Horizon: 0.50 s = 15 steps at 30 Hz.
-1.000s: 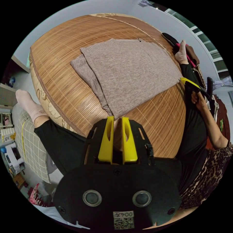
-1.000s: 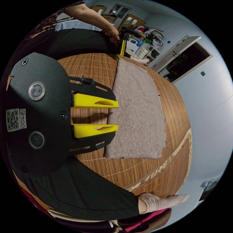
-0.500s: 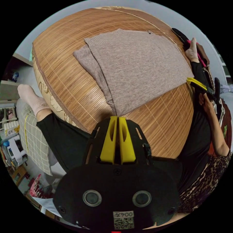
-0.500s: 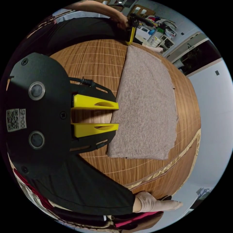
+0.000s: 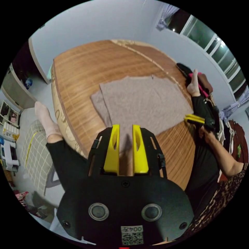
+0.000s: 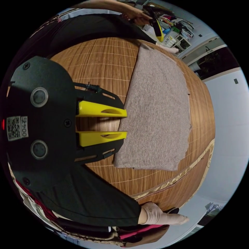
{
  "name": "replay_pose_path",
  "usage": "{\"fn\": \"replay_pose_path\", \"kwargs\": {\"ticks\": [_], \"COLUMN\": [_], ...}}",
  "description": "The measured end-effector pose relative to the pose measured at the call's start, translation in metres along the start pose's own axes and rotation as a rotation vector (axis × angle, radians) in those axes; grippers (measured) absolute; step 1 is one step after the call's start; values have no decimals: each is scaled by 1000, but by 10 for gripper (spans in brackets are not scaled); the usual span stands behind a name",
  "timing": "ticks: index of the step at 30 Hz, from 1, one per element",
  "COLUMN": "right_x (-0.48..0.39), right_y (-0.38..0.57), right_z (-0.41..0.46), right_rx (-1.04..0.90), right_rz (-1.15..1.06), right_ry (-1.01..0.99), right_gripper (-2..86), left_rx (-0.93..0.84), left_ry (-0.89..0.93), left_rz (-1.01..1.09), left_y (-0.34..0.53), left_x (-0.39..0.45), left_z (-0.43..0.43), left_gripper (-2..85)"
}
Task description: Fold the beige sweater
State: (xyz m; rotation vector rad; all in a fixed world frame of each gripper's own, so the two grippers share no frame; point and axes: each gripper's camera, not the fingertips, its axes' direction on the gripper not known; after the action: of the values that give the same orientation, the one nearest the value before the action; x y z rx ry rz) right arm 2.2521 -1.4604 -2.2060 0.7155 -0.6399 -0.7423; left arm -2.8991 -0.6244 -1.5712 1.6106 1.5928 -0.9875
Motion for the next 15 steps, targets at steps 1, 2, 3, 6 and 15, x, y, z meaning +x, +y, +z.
{"fn": "replay_pose_path", "kwargs": {"ticks": [1,2,3,6,15], "right_x": [3,5,9,21,86], "right_y": [-2,-3,-5,-10,-14], "right_z": [-2,-3,-5,-10,-82], "right_rx": [1,1,2,4,128], "right_rz": [5,9,15,30,155], "right_ry": [-4,-7,-17,-55,-198], "right_gripper": [87,88,88,89,100], "left_rx": [8,7,-2,-63,54], "left_ry": [-29,-47,-93,-163,-149], "left_rz": [1,8,25,50,72], "left_y": [-4,-6,-7,-3,39], "left_x": [5,8,13,13,-40], "left_z": [12,19,35,75,61], "left_gripper": [94,98,108,130,132]}}
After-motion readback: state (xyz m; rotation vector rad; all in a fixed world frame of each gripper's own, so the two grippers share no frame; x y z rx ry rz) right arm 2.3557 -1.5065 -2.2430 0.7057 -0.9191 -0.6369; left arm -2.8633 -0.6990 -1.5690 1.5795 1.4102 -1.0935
